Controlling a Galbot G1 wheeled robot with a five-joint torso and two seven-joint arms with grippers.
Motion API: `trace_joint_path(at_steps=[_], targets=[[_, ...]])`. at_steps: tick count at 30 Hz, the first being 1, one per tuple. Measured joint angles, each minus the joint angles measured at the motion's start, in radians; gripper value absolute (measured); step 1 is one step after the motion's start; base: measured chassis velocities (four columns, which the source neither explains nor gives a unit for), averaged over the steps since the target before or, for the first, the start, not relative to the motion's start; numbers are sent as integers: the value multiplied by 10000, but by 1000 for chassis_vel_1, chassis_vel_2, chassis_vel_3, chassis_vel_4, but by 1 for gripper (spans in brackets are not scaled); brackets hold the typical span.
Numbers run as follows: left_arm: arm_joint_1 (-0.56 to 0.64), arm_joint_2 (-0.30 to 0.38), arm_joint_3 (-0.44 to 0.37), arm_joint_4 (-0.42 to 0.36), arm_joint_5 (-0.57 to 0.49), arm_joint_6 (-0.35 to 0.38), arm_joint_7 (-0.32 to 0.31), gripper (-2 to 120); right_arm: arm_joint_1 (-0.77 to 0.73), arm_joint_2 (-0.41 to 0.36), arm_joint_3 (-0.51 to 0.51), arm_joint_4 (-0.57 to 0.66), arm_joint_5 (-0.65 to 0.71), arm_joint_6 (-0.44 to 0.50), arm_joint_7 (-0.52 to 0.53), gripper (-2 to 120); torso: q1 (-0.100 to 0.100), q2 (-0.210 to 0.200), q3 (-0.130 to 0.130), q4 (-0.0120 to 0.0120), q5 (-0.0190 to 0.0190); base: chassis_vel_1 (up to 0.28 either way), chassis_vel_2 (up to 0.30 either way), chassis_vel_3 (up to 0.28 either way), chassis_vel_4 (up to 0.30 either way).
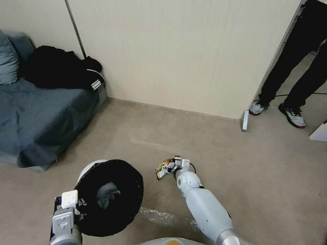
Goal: Pick up the trash bin, then pick up the garbage from the floor and place it into the trash bin.
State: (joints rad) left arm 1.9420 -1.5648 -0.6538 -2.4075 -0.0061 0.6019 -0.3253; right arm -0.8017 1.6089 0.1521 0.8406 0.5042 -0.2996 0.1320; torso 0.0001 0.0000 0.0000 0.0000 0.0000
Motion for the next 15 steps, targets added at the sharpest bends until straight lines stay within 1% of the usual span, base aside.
trace_joint_path(at_steps=[2,3,4,5,6,7,8,9,10,13,14,15], targets=[[-11,-8,15,25,33,-1,0,0,223,0,43,-428,-95,264,-257,84,-1,0,-2,0,-2,0,0,0,0],[-11,-8,15,25,33,-1,0,0,223,0,43,-428,-95,264,-257,84,-1,0,-2,0,-2,0,0,0,0],[-12,-9,18,32,38,-2,0,0,265,-2,58,-496,-109,295,-303,81,-1,0,-2,-2,-3,0,0,0,0],[-15,-11,21,41,42,-2,0,0,330,-2,69,-610,-134,338,-383,75,-1,0,-2,-2,-4,0,0,0,0],[-15,-12,21,50,46,-3,0,0,378,-5,82,-700,-161,398,-469,71,-1,1,-2,-6,-7,0,0,0,0],[-15,-12,21,50,46,-3,0,0,378,-5,82,-700,-161,398,-469,71,-1,1,-2,-6,-7,0,0,0,0],[-15,-12,21,61,47,-7,0,0,419,-9,93,-769,-170,426,-529,64,-1,1,-2,-6,-7,0,0,0,0],[-8,-12,18,64,54,-15,0,0,499,-14,116,-874,-168,433,-598,59,-1,1,-2,-7,-5,0,0,0,0],[-8,-12,18,64,54,-15,0,0,499,-14,116,-874,-168,433,-598,59,-1,1,-2,-7,-5,0,0,0,0],[14,-35,20,65,75,-35,0,0,645,-14,219,-1106,-145,450,-727,44,-1,1,-2,-2,-3,0,0,0,0],[14,-35,20,65,75,-35,0,0,645,-14,219,-1106,-145,450,-727,44,-1,1,-2,-2,-3,0,0,0,0],[25,-45,26,65,87,-53,0,0,682,-15,276,-1181,-134,452,-765,39,-1,1,-2,-1,-2,0,0,0,0]])
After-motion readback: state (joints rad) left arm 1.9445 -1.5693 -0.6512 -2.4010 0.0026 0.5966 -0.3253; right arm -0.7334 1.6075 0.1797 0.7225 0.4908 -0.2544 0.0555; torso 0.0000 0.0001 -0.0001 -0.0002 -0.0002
